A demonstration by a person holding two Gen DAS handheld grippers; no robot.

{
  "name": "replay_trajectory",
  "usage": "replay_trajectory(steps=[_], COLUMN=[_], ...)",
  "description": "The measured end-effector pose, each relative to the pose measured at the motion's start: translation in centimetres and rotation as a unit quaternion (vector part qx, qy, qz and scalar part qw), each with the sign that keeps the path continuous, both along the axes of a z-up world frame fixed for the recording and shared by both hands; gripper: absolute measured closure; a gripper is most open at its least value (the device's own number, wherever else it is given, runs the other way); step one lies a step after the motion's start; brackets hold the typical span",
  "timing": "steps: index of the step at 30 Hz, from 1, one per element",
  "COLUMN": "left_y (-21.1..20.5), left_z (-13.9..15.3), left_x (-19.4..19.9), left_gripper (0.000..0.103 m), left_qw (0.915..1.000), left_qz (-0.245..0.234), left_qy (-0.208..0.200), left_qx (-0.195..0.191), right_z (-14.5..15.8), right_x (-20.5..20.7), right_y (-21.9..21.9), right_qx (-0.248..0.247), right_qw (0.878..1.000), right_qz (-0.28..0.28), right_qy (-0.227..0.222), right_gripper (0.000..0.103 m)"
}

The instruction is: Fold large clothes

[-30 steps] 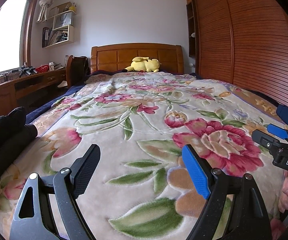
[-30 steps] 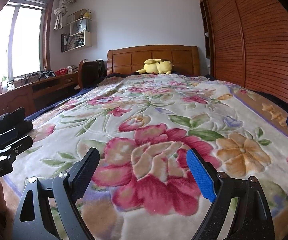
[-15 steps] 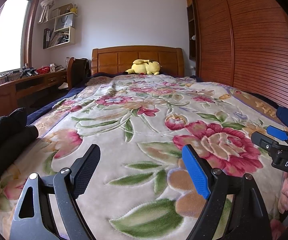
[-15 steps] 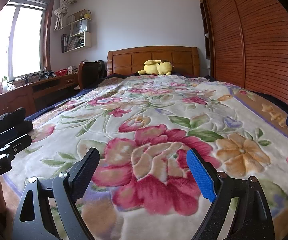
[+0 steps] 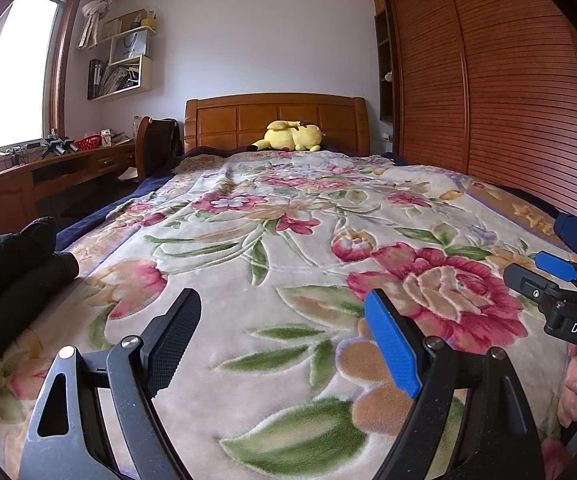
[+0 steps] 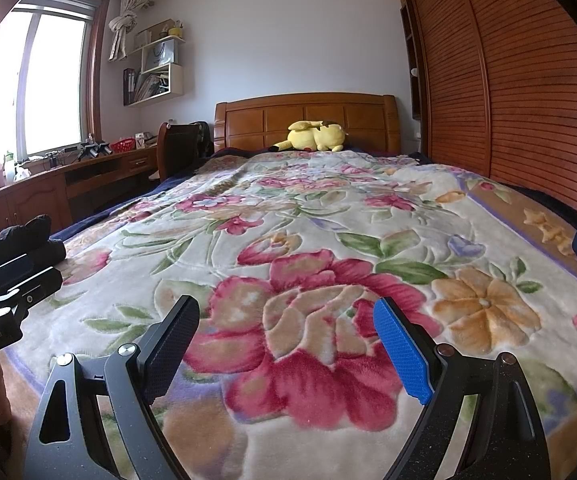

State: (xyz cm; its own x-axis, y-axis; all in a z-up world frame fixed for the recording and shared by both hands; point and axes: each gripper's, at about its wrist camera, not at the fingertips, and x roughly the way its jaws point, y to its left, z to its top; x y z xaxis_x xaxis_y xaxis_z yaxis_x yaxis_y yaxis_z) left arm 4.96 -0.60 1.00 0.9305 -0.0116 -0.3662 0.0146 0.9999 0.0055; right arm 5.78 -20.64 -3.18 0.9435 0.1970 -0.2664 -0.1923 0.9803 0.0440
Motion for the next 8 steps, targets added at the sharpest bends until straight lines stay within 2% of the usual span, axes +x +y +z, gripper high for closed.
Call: replay_trajectory(steps=[8], left_y=[0.01], left_z=[-0.03], left_x=[-0.02], left_gripper=[0.018], left_qw=[1.0], left_qz=[0.0], left_qy=[0.0], left_qx=[0.0], right_z=[0.03], right_x=[0.14], right_y=[0.0], right_qx=[0.0], right_qw=[1.0], right_qz=[0.0], right_qy=[0.0], right_gripper=[0.013])
